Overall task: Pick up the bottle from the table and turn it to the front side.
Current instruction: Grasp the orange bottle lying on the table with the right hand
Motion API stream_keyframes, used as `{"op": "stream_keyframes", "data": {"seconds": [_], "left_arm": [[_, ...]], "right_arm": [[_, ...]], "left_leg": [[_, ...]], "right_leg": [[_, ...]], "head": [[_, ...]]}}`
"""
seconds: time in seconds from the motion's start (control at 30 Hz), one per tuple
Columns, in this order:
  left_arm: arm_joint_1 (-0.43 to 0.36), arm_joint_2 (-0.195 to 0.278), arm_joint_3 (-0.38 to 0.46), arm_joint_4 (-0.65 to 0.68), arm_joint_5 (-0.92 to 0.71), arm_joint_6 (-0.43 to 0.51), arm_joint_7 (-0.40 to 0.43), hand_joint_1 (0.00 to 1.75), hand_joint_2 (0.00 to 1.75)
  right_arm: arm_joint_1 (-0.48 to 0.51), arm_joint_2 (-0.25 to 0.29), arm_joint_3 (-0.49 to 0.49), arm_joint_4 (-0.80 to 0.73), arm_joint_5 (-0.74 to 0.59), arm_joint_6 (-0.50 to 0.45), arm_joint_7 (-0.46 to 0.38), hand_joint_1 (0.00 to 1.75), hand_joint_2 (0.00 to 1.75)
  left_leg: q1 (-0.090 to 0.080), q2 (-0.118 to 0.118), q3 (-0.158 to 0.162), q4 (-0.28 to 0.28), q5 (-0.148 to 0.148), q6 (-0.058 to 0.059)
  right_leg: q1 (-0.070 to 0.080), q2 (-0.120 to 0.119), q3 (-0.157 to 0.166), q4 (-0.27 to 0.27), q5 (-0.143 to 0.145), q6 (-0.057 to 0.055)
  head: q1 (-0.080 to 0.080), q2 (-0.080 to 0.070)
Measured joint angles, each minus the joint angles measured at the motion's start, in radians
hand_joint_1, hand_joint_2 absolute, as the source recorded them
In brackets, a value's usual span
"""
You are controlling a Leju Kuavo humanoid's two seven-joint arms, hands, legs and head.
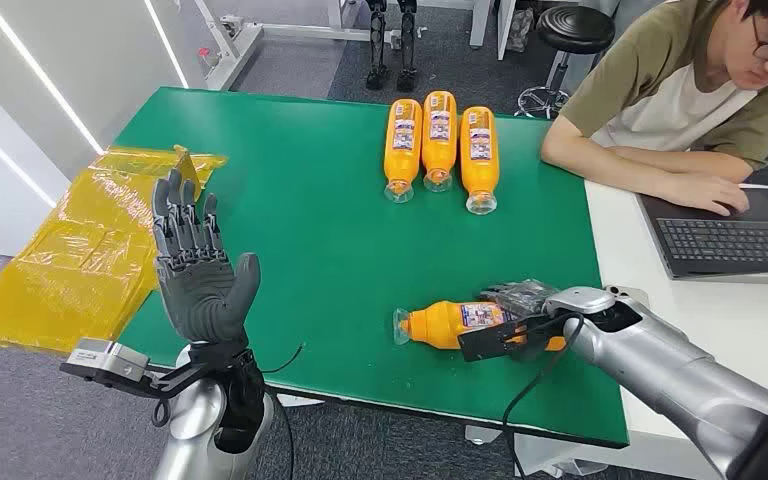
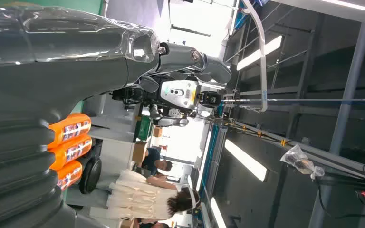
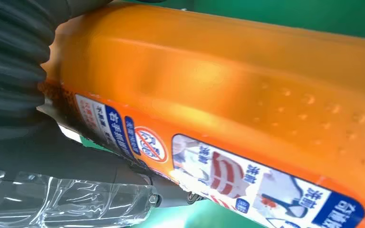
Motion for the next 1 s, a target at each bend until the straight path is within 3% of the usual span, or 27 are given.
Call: {"op": "stream_keyframes", "data": {"seconds": [0.13,0.27,0.33,0.53,0.77,1.0], "left_arm": [[0.0,0.0,0.0,0.0,-0.001,0.0,0.0,0.0,1.75],[0.0,0.0,0.0,0.0,-0.003,0.0,0.0,0.0,1.75],[0.0,0.0,0.0,0.0,-0.003,-0.001,0.0,0.0,1.75],[0.0,0.0,0.0,0.0,-0.004,-0.008,0.0,0.0,1.75],[0.0,0.0,0.0,0.0,-0.009,-0.006,0.0,0.0,1.75],[-0.008,-0.002,-0.004,0.051,0.02,0.021,0.0,0.0,1.75]], "right_arm": [[-0.003,-0.005,0.01,0.0,0.009,-0.009,0.016,0.0,1.75],[-0.006,-0.009,0.022,0.0,0.015,-0.018,0.025,1.65,1.75],[-0.009,-0.012,0.027,0.0,0.014,-0.015,0.016,1.75,1.75],[-0.005,-0.031,0.037,-0.014,-0.003,-0.084,0.0,1.75,1.75],[0.096,-0.006,-0.008,-0.016,-0.012,-0.398,0.016,1.75,1.75],[0.284,0.109,-0.2,-0.046,0.008,-0.753,0.002,1.75,1.75]], "left_leg": [[0.0,0.0,0.0,0.0,0.0,0.0],[0.0,0.0,0.0,0.0,0.0,0.0],[0.0,0.0,0.0,0.0,0.0,0.0],[0.0,0.0,0.0,0.0,0.0,0.0],[0.0,0.0,0.0,0.0,0.0,0.0],[0.001,0.0,0.001,-0.001,0.0,0.0]], "right_leg": [[0.0,0.0,0.0,0.0,0.0,0.0],[0.0,0.0,0.0,0.0,0.0,0.0],[0.0,0.0,0.0,0.0,0.0,0.0],[0.0,0.0,0.0,0.0,0.0,0.0],[0.0,0.0,0.0,0.0,0.0,0.0],[0.001,-0.001,0.0,0.0,0.0,0.0]], "head": [[0.0,0.0],[0.0,0.0],[0.0,0.0],[0.0,0.0],[0.0,0.0],[0.0,0.0]]}}
